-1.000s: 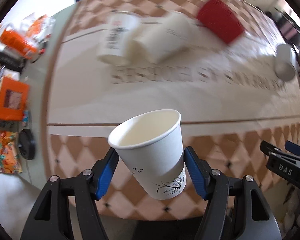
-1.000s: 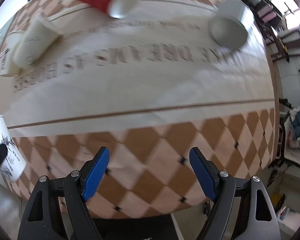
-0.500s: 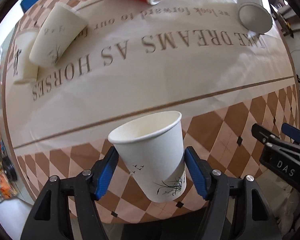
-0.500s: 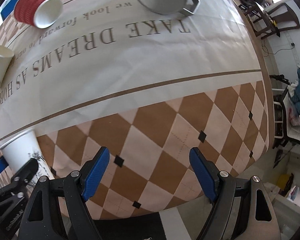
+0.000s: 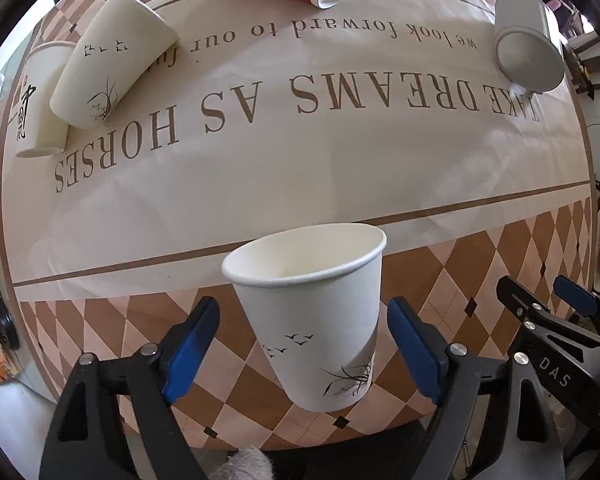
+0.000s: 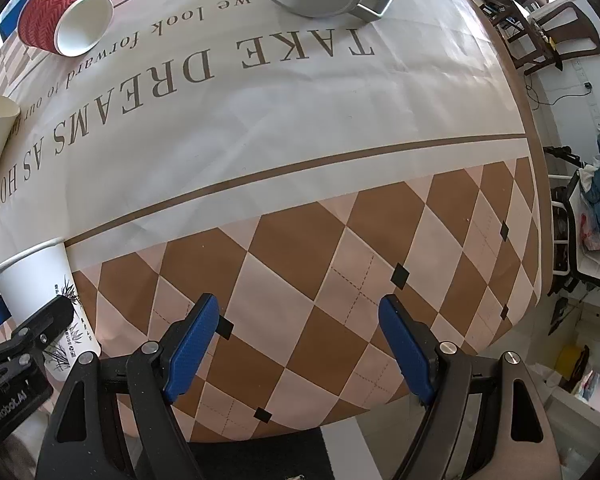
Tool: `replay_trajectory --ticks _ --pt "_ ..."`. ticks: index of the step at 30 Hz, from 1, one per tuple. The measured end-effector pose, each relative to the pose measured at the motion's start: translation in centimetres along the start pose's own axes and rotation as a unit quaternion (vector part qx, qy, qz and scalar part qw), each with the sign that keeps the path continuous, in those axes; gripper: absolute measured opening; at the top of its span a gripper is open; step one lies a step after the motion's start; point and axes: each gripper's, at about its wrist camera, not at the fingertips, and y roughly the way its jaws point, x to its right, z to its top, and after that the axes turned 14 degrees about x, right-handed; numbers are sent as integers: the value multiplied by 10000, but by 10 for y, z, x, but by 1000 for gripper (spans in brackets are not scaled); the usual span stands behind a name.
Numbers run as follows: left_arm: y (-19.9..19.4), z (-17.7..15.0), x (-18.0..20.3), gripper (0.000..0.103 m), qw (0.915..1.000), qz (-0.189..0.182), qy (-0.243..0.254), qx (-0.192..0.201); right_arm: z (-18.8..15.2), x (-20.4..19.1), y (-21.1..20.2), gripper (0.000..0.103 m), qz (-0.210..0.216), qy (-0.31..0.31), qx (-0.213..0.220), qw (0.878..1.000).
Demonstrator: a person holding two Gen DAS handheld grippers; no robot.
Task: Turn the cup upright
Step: 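Carry the upright white cup with the left tool toward the right tool, then open the left tool to release the cup while the right tool grasps it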
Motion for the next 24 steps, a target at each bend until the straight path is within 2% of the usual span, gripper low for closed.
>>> replay_trajectory --ticks 10,14,18,24 --pt "-22 -4 -18 85 9991 -190 -162 330 4 -11 -8 84 -14 7 43 10000" --pt "-43 -4 -30 93 9977 -198 -300 573 4 -10 -13 84 11 27 69 10000" --pt "-68 -6 -50 94 9947 -50 -441 932 4 -10 -22 84 38 57 115 9999" --pt "-111 -15 -72 103 9834 402 -612 1662 5 -13 -43 84 314 194 215 9991"
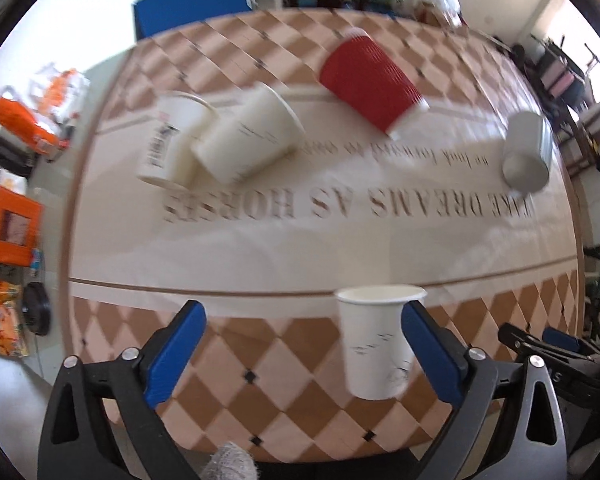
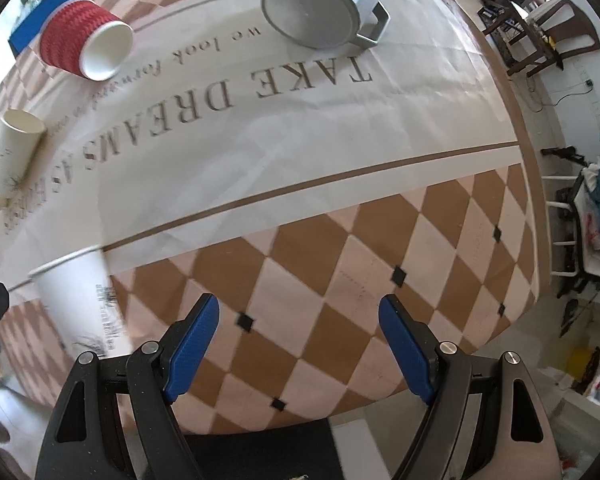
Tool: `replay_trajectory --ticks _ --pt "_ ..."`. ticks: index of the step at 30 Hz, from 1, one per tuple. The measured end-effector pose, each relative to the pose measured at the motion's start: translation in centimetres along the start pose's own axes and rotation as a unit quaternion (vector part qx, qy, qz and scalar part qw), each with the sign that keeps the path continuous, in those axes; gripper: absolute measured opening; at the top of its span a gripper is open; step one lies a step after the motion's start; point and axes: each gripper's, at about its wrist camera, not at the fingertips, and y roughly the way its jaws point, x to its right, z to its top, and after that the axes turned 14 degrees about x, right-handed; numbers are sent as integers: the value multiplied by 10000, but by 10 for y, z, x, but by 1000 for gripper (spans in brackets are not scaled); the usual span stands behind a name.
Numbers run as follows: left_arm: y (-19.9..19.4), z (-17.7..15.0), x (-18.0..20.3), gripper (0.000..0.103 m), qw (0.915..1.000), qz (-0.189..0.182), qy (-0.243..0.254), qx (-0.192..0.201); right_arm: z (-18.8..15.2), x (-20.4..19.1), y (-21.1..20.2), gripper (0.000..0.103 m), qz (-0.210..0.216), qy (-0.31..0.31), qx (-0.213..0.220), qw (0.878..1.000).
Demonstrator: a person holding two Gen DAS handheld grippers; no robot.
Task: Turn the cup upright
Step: 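Open the left tool to release the cup while the right tool grasps it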
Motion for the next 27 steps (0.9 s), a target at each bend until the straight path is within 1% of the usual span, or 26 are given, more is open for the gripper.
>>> replay_trajectory --ticks 2,5,6,7,10,11,14,18,21,24,27 --pt "-12 1 -16 103 9996 156 -61 208 1 -5 -7 84 167 36 49 9998" --pt "-23 0 -35 103 9981 407 -111 442 2 -20 -22 84 316 -123 243 9991" --pt "-20 0 -34 103 9976 461 -126 491 2 -27 -28 84 355 -210 312 9987" --pt "-21 0 -40 103 9966 623 -138 531 2 -33 -33 84 404 -276 353 9982" --pt "-21 -5 -57 103 9936 1036 -77 442 1 -53 -44 84 595 -433 391 9965" --pt "-19 -7 -62 103 9930 1094 -106 436 2 -59 -45 84 645 -484 379 9960" --pt "-8 -18 -79 103 9937 1038 -301 290 0 -81 -47 84 789 -637 277 9945" --pt "9 -31 -92 103 9941 971 -483 101 -4 -107 -40 84 1027 -725 -18 9921" --pt "25 -43 -97 103 9941 863 -655 -110 -7 -128 -32 84 1014 -916 -132 9905" --pt "34 -50 -98 103 9940 854 -651 -224 -10 -144 -19 84 963 -1048 -315 9893" --pt "41 -56 -99 103 9939 817 -654 -345 -12 -152 -4 75 970 -1047 -530 9883"
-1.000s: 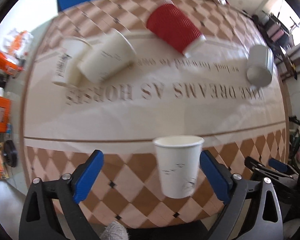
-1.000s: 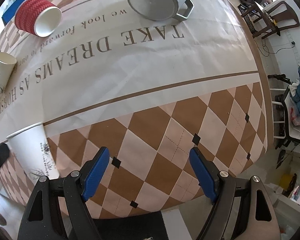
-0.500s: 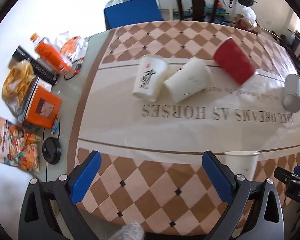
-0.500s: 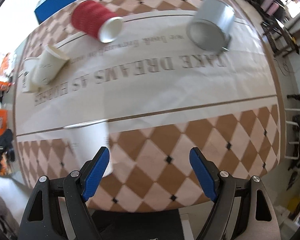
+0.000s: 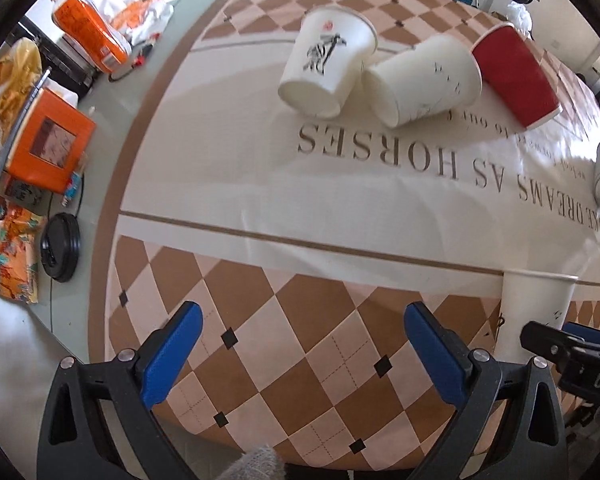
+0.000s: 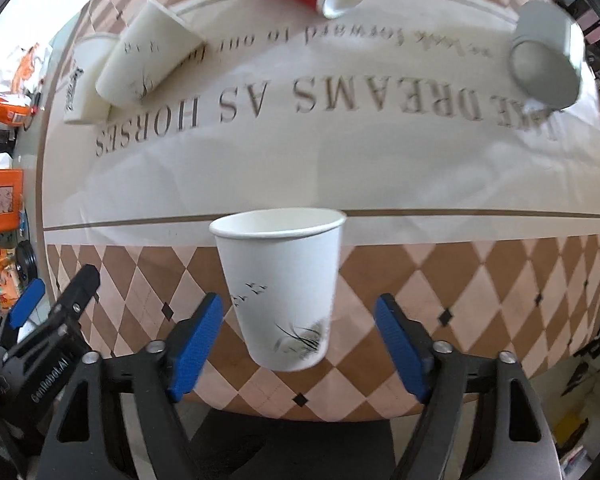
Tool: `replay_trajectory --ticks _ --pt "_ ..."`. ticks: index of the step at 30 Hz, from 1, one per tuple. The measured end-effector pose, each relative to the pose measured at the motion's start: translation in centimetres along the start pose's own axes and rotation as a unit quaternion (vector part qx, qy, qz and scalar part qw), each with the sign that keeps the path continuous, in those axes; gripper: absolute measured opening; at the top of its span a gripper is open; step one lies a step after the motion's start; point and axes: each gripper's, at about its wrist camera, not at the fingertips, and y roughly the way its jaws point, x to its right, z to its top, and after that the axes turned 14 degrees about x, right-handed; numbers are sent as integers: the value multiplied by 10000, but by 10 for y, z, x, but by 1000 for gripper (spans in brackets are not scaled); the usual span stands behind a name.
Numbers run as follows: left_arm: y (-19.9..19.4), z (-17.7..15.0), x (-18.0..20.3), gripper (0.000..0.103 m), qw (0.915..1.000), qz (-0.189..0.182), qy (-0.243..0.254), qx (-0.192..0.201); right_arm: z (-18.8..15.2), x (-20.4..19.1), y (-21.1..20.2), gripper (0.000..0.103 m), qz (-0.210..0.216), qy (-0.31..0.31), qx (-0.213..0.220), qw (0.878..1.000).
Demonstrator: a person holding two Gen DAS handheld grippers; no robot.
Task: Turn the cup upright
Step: 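Open the left tool to release the cup while the right tool grasps it, then lower the held white cup rim up onto the tablecloth with the right tool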
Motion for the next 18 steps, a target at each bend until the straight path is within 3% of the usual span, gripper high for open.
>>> replay_trajectory --ticks 4,18 --pt "6 -4 5 103 9999 -72 101 -95 -3 -4 13 62 35 82 -132 9999" --pt "20 -3 38 103 9979 -486 297 -314 -10 19 6 60 156 428 285 9986"
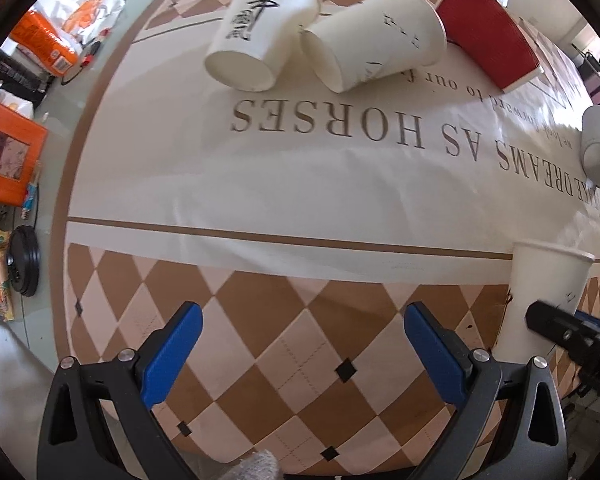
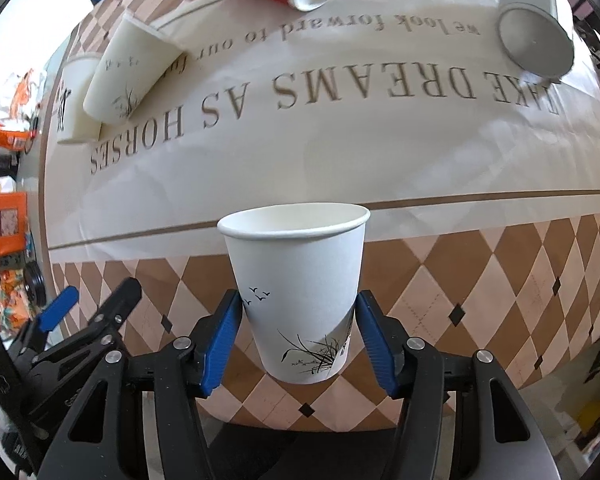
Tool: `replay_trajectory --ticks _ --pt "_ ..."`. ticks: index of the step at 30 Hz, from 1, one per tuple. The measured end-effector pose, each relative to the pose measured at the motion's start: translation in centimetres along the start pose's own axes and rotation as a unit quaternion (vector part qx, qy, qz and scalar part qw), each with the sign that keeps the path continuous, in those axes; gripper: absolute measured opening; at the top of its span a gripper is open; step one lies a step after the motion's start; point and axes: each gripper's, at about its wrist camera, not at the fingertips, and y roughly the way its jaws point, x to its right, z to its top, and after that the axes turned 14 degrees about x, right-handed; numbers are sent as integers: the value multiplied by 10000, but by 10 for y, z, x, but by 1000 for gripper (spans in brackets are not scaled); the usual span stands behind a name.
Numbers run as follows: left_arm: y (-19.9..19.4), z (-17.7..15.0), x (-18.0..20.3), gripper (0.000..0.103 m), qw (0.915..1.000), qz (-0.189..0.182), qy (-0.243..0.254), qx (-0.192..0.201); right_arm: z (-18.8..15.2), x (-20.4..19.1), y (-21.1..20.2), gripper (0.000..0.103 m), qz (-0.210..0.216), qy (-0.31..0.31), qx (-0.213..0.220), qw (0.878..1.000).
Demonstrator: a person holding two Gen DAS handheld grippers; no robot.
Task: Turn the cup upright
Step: 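Lower the held white cup rim up onto the tablecloth with the right tool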
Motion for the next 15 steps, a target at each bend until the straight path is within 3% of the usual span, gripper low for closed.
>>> replay_trajectory --ticks 8,15 --pt "10 12 16 103 9999 90 130 -10 20 20 -22 60 67 263 857 9960" --pt "27 36 7 103 9999 158 27 4 60 12 -29 60 125 295 1919 9809"
